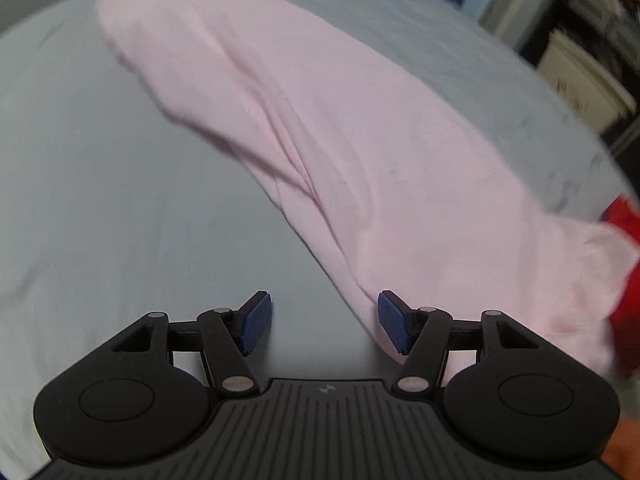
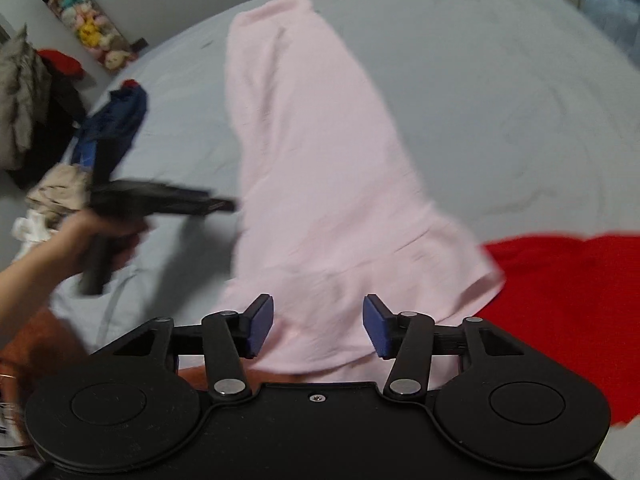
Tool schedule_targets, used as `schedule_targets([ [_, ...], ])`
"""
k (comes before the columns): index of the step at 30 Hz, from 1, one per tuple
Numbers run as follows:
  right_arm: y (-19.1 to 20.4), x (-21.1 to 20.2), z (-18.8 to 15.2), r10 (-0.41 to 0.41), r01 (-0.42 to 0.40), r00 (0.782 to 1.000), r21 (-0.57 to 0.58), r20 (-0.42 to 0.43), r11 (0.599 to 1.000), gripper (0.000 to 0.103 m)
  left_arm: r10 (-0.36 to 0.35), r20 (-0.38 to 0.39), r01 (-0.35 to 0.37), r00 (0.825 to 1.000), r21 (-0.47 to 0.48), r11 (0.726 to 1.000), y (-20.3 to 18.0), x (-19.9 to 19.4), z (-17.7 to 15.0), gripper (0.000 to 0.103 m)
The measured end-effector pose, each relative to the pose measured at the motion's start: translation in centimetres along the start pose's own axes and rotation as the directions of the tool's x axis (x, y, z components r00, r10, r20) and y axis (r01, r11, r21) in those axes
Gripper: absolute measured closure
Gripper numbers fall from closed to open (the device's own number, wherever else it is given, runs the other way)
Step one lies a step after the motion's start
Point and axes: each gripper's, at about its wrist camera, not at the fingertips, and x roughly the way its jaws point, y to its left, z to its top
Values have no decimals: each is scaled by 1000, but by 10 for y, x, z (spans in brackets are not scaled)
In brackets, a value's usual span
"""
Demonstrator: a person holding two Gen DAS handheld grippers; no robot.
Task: Fold clothes
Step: 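Move both grippers to the ruffled hem of the folded pants, then grasp the ruffled hem with the left gripper while right grasps beside it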
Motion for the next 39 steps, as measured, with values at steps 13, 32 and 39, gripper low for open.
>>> schedule_targets([
  [13,-73,78,69,62,-59,997,45,-53,997,47,-172,-56,146,984,-318,937,-8,-9,-46,45],
  [32,-121,134,39,200,-163,954,174,-223,971,47,-329,-138,238,934,-445,863,-26,16,-74,45],
  [39,-106,148,41,181,-153,942,116,-284,981,67,-339,-173,241,925,-424,873,-40,22,-81,45],
])
